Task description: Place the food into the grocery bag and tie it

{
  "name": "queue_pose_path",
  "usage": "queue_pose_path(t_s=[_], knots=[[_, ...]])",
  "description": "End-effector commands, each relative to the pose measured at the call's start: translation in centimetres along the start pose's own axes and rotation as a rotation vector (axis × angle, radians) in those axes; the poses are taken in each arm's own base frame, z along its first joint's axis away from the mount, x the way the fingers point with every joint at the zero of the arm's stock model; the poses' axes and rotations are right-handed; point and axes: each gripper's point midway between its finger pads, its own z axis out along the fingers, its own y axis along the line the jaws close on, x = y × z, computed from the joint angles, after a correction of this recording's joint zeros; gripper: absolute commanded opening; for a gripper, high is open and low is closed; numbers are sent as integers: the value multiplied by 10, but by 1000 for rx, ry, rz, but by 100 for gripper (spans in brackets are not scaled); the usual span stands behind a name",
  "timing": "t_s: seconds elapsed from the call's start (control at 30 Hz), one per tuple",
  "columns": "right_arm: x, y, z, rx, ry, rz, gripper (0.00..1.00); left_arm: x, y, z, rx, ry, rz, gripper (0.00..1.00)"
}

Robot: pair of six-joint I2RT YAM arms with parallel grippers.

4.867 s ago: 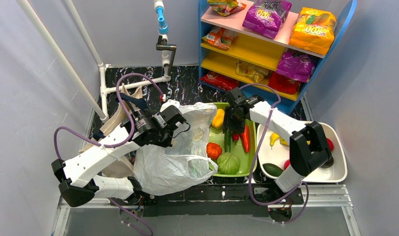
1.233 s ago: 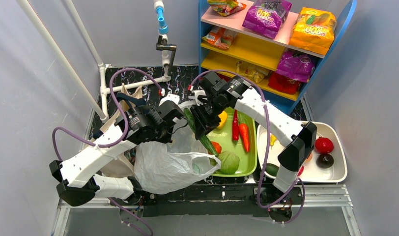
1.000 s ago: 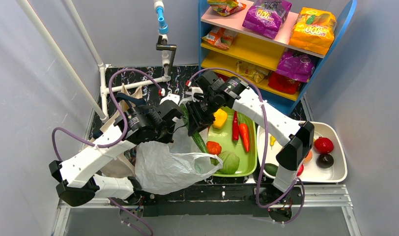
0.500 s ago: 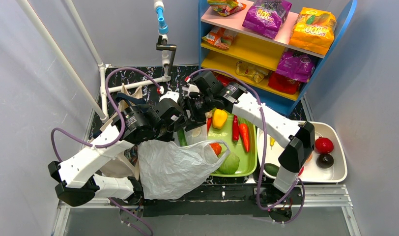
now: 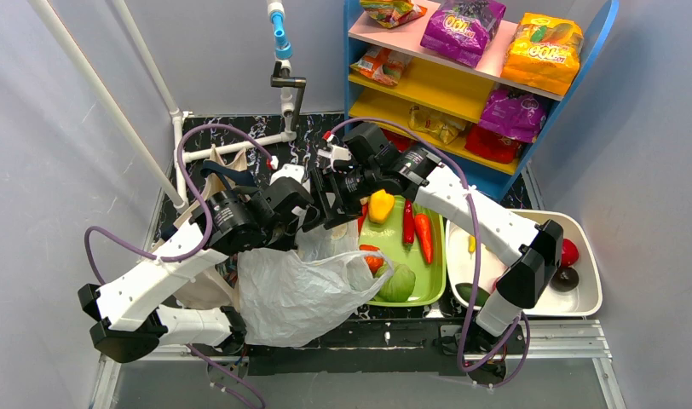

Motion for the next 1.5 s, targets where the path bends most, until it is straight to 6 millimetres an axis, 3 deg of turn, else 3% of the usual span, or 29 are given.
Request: queue_pose_path(t_s=[0.0, 0.33, 0.5, 0.67, 0.77, 0.9, 1.2, 1.47], knots=[[-5, 24, -31, 3, -62, -110, 86, 10, 18, -5, -37, -23, -22, 0], [5, 18, -74, 125, -153, -201, 88, 19, 26, -3, -63, -8, -22, 0], [7, 2, -103, 256, -242, -242, 88, 18, 27, -2, -67, -16, -28, 0], [-6, -34, -143, 466, -376, -211, 90, 16, 29, -5, -71, -23, -34, 0], [-16, -69, -171, 585, -459, -103, 91, 15, 30, -8, -71, -29, -42, 0], [-17, -116, -187, 662, -479, 53, 89, 19, 33, -8, -80, -24, -51, 0], [4, -185, -158, 769, -300, 217, 85, 17, 31, -8, -92, -9, -52, 0], [22, -218, -129, 744, -202, 278, 83, 16, 35, -8, -113, -15, -62, 0]])
